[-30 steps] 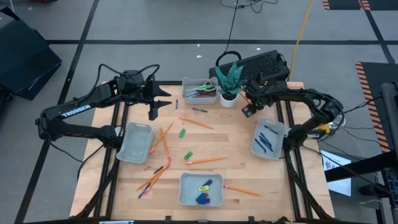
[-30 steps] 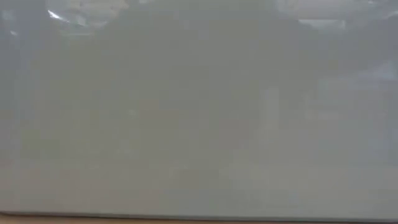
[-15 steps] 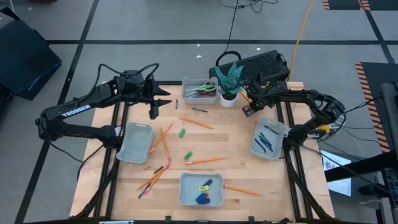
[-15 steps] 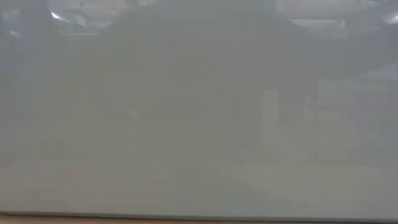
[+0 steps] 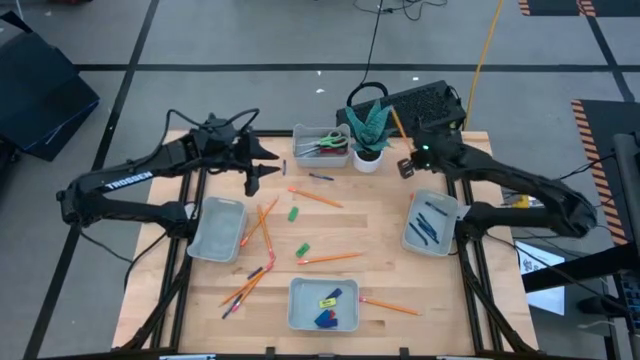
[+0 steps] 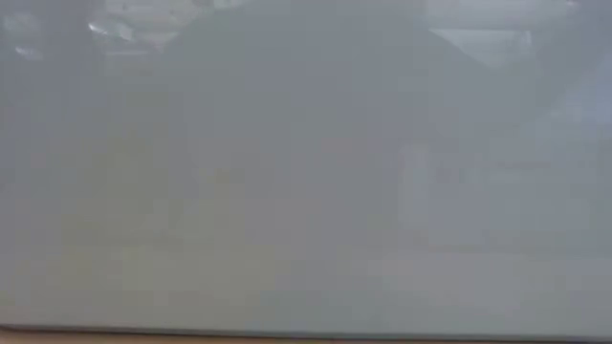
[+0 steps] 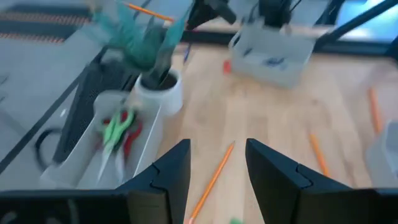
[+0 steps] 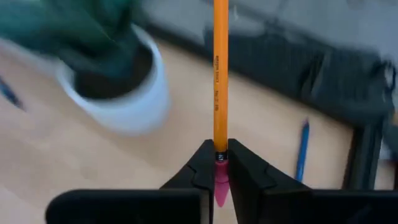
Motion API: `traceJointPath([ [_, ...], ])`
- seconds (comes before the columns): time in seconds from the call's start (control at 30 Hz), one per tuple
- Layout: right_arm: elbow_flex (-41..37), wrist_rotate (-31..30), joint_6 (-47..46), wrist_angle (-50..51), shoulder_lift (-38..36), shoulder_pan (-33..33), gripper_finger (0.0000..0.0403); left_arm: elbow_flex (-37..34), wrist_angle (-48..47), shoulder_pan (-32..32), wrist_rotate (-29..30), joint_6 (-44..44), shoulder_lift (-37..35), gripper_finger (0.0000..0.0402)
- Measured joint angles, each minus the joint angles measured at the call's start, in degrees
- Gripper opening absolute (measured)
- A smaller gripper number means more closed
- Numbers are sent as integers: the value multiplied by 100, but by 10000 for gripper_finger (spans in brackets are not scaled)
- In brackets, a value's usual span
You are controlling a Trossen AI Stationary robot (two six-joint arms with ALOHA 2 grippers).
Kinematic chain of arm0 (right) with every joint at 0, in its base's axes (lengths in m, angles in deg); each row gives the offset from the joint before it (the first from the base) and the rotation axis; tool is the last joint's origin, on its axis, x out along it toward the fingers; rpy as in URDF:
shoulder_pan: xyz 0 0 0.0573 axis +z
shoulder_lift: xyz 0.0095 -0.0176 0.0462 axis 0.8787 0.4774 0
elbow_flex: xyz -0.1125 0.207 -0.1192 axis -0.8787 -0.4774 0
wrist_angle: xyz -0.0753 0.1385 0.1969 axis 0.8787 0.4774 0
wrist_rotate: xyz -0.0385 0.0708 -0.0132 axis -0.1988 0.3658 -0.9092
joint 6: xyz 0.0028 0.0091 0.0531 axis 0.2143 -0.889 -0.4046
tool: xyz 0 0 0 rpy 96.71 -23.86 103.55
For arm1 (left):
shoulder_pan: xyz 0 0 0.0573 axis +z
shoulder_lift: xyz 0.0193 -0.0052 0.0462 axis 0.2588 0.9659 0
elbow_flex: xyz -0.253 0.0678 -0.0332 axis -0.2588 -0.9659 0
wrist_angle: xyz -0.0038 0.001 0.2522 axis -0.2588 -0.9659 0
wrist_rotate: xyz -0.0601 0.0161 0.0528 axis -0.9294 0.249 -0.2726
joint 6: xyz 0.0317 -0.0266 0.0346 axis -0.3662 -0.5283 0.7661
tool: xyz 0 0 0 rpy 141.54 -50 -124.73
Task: Sort crayons/erasers/pens/pencils in bins
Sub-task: Put the orange pencil into the middle left gray bin
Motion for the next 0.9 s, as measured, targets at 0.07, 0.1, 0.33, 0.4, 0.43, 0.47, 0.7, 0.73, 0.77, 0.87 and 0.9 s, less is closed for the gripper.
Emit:
traceJointPath([
  [0.07,0,-106,55,-245,-473,224,20,-303,691,-33,-152,-71,3,157],
  [0.1,1,-108,112,-452,-659,347,20,-446,1060,-53,-162,-134,14,157],
  [0.33,7,91,796,-2379,-856,1754,20,-888,3253,-298,-211,-212,372,212],
  [0.4,9,96,1107,-3036,-578,2288,20,-890,3689,-409,-215,-241,596,236],
  [0.43,9,108,1283,-3370,-393,2525,20,-895,3912,-476,-215,-226,727,248],
  [0.47,9,201,1467,-3733,-193,2764,20,-895,4158,-552,-215,-177,866,259],
  [0.7,11,729,2296,-6197,1276,3733,20,-895,5620,-1165,-617,424,1792,288],
  [0.73,11,736,2387,-6409,1412,3794,20,-895,5820,-1255,-626,502,1887,286],
  [0.77,11,785,2453,-6593,1525,3832,20,-895,6001,-1338,-634,568,1961,283],
  [0.87,11,830,2561,-6965,1757,3871,20,-895,6440,-1524,-623,579,2083,269],
  [0.9,11,829,2572,-7043,1813,3868,20,-895,6579,-1562,-563,487,2090,263],
])
